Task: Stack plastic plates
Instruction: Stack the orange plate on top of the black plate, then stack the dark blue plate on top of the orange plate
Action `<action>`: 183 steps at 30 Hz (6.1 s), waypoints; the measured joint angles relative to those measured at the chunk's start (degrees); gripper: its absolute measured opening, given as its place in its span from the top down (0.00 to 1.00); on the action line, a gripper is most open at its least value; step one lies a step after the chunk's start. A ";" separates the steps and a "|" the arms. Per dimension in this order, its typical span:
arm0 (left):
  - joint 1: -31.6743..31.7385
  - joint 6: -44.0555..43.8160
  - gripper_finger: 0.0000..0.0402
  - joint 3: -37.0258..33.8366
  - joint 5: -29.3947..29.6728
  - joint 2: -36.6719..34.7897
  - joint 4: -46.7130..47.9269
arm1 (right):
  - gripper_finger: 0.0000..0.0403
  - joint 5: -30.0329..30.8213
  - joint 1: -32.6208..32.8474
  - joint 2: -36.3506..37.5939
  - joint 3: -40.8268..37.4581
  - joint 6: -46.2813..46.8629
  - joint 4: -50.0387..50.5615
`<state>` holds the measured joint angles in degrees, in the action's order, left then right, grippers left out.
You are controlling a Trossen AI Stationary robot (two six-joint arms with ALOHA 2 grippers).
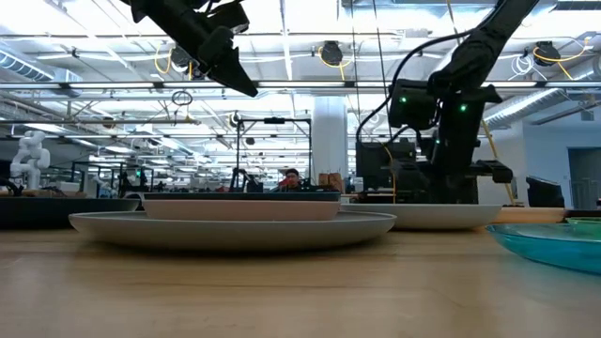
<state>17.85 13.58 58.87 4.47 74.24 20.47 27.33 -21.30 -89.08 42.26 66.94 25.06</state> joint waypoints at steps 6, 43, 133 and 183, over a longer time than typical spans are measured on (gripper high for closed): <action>-0.01 0.13 0.78 0.00 0.00 0.00 -0.11 | 0.97 1.67 -0.20 0.00 0.76 -4.91 -1.57; -38.61 -35.48 0.78 -6.08 33.61 -19.15 19.53 | 0.98 -14.14 30.49 -13.42 30.08 -70.73 -13.02; -46.70 -53.17 0.78 -15.78 12.83 -1.64 33.76 | 0.69 -12.63 12.74 18.36 -2.69 -75.12 -28.14; -46.78 -63.74 0.56 -18.95 14.11 1.58 33.05 | 0.69 -12.63 12.74 18.36 -2.69 -75.08 -27.13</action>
<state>-28.93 -50.16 39.92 18.58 75.82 53.52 14.70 -8.56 -70.72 39.57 -8.14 -2.07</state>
